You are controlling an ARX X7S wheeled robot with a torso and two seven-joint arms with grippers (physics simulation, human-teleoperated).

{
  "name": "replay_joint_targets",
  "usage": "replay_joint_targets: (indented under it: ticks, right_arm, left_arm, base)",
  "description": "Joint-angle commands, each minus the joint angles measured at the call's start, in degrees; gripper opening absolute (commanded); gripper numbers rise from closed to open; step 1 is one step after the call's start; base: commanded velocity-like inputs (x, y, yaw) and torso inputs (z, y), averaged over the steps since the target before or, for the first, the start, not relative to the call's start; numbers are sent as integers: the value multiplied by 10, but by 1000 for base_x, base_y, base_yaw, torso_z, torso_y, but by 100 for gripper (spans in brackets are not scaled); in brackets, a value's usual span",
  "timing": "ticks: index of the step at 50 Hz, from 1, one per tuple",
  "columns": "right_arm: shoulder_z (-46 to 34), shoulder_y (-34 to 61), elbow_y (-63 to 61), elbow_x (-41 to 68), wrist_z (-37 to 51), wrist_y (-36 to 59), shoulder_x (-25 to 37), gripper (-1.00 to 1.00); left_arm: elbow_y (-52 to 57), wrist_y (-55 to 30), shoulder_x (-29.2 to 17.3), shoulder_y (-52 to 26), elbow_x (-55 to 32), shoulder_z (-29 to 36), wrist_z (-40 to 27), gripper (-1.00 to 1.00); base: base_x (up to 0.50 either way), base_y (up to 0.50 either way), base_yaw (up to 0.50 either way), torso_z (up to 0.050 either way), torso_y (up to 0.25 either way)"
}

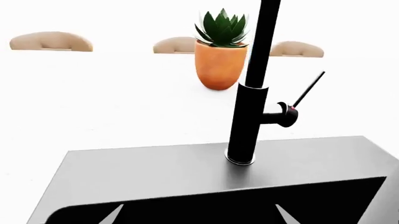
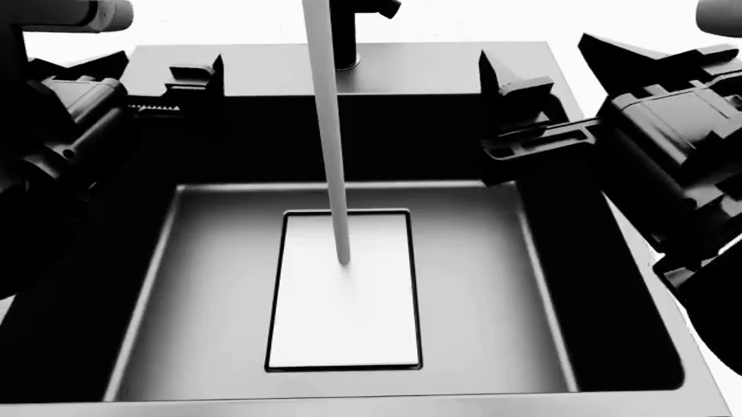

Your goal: Pick the broccolis and asparaguss from the sink and place them in one bowl. Place the pear in the other bowl. Then turn off the sink faucet.

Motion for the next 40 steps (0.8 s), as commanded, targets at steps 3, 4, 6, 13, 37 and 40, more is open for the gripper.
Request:
replay_joint_targets:
  ticks: [3, 4, 6, 13, 37, 40]
  right_arm:
    - [-21, -15, 91, -88, -49, -24, -63, 100]
    - [-17, -21, 105, -101, -51, -38, -69, 100]
    - [-16, -23, 137, -122, -65, -52, -83, 100]
    - [-41, -1, 205, -174, -109, -54, -121, 100]
    - [-129, 107, 617, -346, -337, -121, -279, 100]
    - [-133, 135, 702, -365, -365, -139, -307, 100]
  left_arm:
    - [-163, 4, 81, -68, 128, 55, 83, 100]
    - [-181, 5, 87, -72, 130, 58, 99, 100]
    - [-214, 9, 100, -87, 149, 67, 121, 100]
    - [-292, 44, 134, -114, 211, 87, 167, 100]
    - [-729, 207, 294, -203, 374, 131, 282, 100]
    - [-884, 257, 347, -247, 401, 141, 333, 100]
  base:
    - [0, 0, 0, 0, 0]
    - [0, 0, 0, 0, 0]
    - [0, 0, 0, 0, 0]
    - [0, 0, 0, 0, 0]
    - [0, 0, 0, 0, 0]
    - [0, 0, 0, 0, 0]
